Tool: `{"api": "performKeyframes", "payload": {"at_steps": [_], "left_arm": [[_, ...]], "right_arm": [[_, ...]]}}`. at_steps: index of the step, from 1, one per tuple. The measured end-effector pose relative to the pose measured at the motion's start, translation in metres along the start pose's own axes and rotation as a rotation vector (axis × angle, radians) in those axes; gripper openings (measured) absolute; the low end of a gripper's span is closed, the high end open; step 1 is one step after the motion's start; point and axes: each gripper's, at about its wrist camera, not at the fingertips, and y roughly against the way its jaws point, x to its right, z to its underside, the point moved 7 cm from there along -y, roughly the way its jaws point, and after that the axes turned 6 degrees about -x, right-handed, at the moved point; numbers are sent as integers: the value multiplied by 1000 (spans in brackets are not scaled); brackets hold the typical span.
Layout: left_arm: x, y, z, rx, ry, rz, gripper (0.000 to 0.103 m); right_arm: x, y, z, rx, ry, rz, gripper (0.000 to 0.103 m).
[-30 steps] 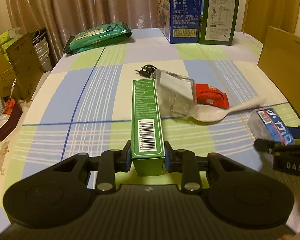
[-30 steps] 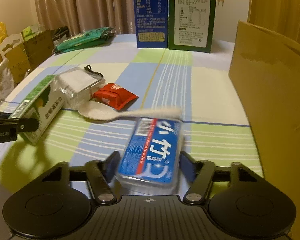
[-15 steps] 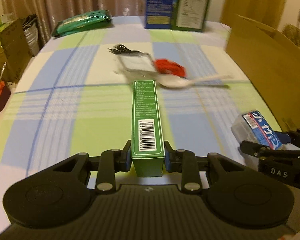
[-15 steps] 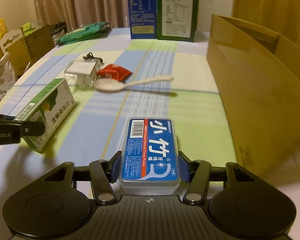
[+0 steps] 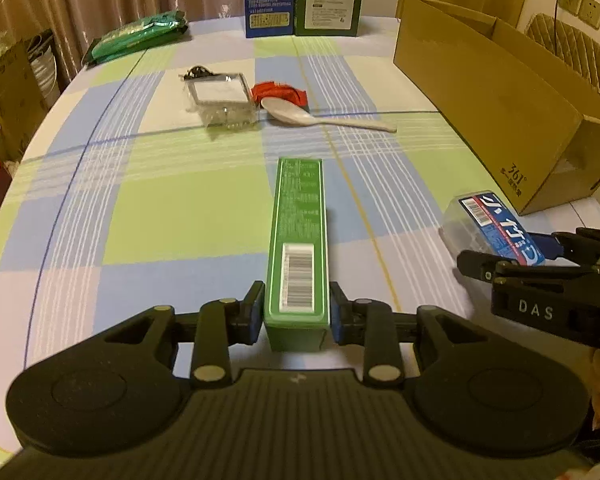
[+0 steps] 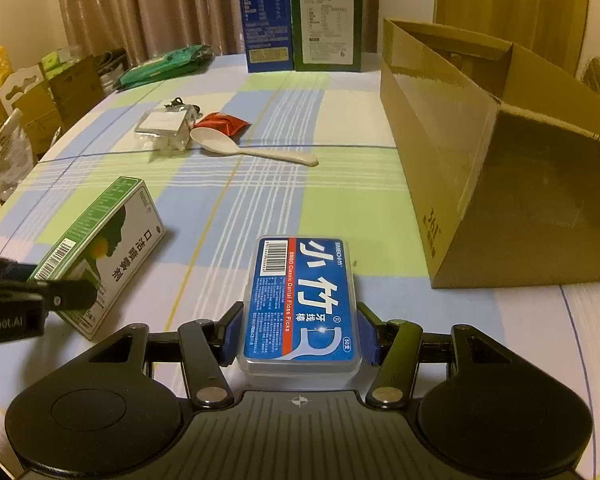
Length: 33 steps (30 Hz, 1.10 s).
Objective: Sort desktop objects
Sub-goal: 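Close left tool on the green box while right tool grasps the floss-pick case, then lift and carry the green box and floss-pick case over the cardboard box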
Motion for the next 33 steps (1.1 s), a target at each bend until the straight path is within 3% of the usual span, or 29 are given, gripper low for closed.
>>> {"api": "performKeyframes", "payload": {"at_steps": [17,20,33], "left_arm": [[12,-32,-18,-73,-122,-15,33],[11,-34,-18,-75,-121,-20,27],[14,-22,-6,-70,-77,22,25]], "right_arm": [[1,-8,6,-9,7,7,57],[1,-9,6,-4,5,9,57],[-2,-8,6,-1,28,24,54]]}}
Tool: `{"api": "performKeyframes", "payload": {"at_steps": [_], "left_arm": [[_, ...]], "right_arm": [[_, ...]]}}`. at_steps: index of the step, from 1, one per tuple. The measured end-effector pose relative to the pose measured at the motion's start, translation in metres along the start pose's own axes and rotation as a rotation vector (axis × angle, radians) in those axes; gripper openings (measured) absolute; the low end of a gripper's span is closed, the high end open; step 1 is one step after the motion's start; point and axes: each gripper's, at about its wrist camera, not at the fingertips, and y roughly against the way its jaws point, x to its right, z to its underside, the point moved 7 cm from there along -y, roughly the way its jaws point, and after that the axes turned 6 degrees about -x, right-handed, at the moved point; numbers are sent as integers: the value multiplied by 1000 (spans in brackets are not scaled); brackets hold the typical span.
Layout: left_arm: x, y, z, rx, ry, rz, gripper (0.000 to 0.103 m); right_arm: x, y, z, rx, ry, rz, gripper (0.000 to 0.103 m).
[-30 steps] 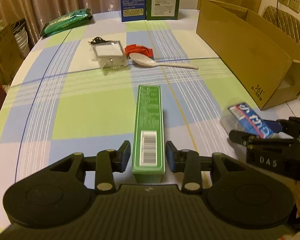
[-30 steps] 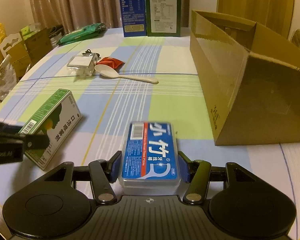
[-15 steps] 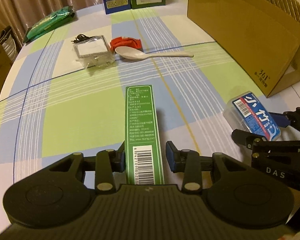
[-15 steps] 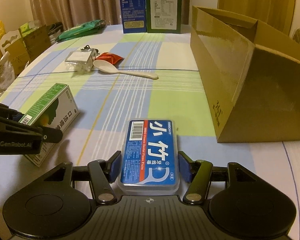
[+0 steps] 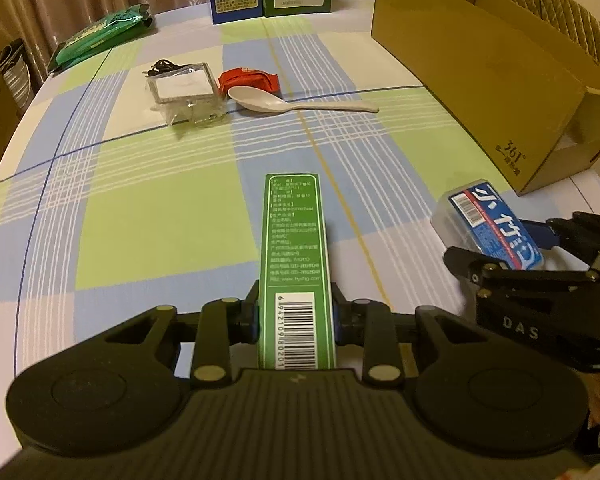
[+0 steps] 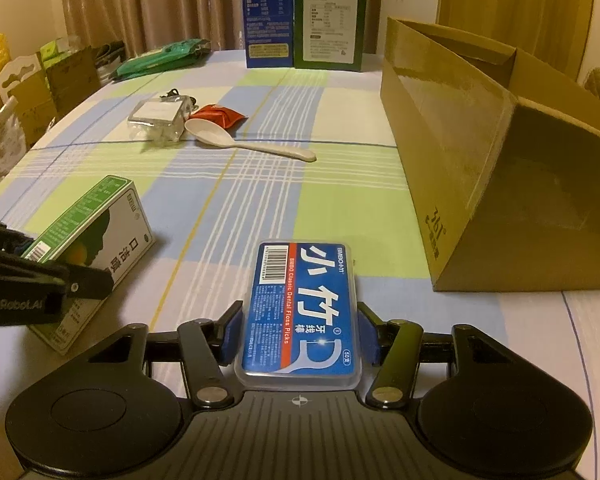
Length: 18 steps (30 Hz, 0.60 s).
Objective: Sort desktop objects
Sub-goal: 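Lift and carry the green box and floss-pick case over the cardboard box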
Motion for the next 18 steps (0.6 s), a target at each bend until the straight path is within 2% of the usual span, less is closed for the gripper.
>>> {"api": "performKeyframes", "payload": {"at_steps": [9,18], "left_arm": [[7,19,7,18,10,7,25],[13,28,17,10,17,17,26]], "right_arm": [[3,22,-8,57,-23,-3,53],[2,39,14,34,-15,4,53]]}}
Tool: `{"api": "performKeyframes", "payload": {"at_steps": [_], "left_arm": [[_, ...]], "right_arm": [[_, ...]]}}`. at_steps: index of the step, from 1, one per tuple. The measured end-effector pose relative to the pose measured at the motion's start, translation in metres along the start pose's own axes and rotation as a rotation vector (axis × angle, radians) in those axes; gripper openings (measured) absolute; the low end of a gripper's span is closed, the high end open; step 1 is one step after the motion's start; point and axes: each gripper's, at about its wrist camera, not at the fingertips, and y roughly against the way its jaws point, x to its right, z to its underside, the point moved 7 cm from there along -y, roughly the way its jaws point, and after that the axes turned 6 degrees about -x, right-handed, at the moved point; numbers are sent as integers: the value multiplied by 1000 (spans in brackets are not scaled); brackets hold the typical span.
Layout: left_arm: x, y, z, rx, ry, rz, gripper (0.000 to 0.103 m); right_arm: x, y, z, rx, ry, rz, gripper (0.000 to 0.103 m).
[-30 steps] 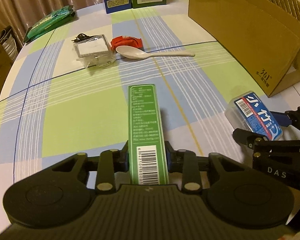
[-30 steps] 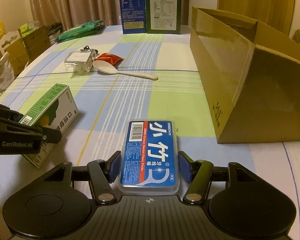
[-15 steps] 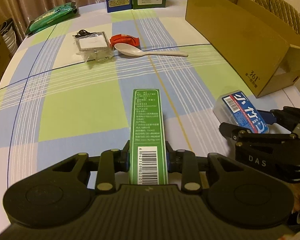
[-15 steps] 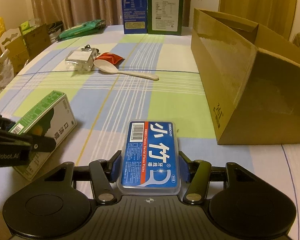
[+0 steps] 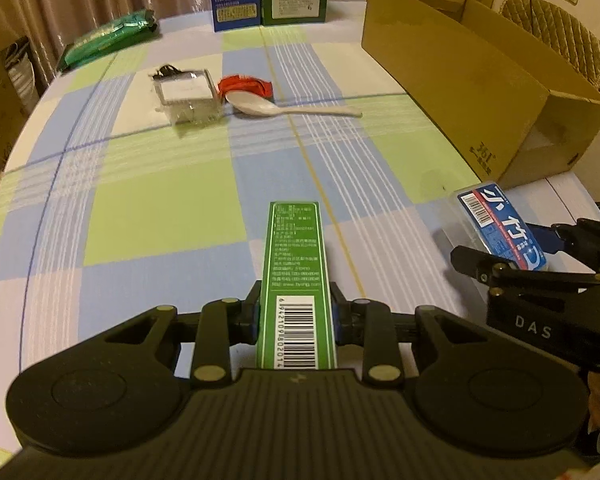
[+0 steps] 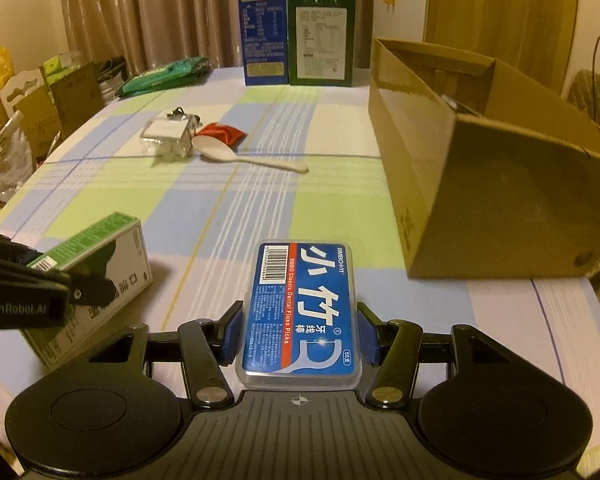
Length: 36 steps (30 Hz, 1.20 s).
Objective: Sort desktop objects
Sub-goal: 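Lift and carry the green box and floss-pick case over the cardboard box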
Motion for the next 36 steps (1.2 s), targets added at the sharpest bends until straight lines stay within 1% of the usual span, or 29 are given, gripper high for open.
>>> {"api": "performKeyframes", "payload": {"at_steps": [4,9,14,19,28,36], "left_arm": [[0,-5,4,-22,-18,4,26],[-2,-16,3,-21,-32,22,27],[0,-26,6,-33,-43,11,26],[2,-25,6,-27,-37,4,25],[8,2,2,9,-12,12,25],[14,30,3,40,22,24,25]], "right_arm": [[-1,1,6,-4,-4,3,53],[0,-3,7,-8,-17,-5,53],[3,-9,8,-19,-40,-23,53],[3,-11,7,-23,-50,-38,53],[2,2,5,2,-53,-46,53],[-2,31,0,44,-47,-55,53]]}}
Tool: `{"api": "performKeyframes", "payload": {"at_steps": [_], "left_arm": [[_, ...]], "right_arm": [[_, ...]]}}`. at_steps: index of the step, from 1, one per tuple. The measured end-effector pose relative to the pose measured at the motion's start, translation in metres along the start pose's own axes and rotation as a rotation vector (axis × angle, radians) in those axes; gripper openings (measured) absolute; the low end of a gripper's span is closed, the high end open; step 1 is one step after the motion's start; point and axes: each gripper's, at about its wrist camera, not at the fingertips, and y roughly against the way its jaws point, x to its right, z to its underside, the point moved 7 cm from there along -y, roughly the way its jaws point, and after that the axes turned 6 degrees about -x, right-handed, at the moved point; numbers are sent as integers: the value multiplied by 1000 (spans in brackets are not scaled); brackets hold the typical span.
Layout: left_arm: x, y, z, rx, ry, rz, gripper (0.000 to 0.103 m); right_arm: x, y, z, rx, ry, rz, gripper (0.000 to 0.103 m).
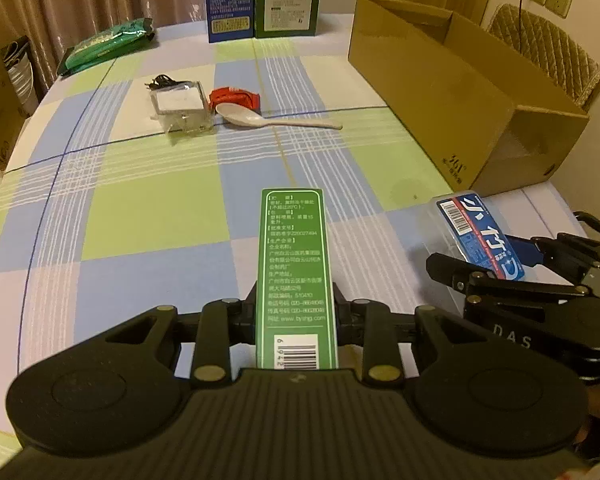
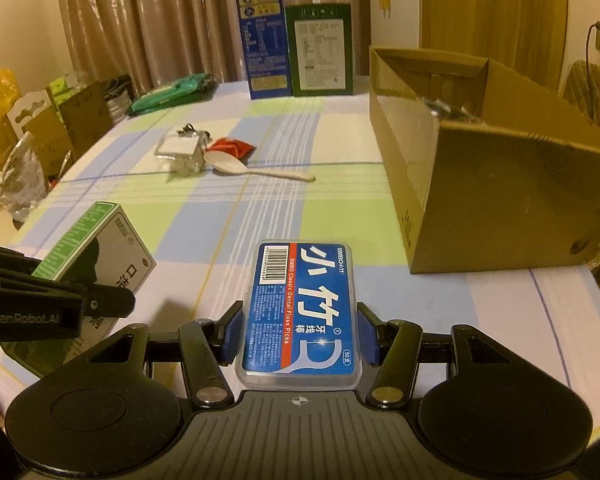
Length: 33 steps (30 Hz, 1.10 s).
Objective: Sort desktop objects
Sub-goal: 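Lift and carry the green box and floss-pick case over the cardboard box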
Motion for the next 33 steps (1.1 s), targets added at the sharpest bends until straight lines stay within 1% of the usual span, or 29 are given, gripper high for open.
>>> {"api": "performKeyframes", "payload": {"at_steps": [12,17,26,33], "left_arm": [[29,31,-1,49,-13,38,25],[44,40,-5,67,-25,58,25],[80,45,-28,100,-63,113,25],[114,44,-51,125,-103,146,25]], "right_arm": [[15,50,-14,78,-33,21,53],[31,68,-22,115,-61,35,53],[74,94,-39,168,-143,74,53],[94,104,-49,191,-169,85,53]]}}
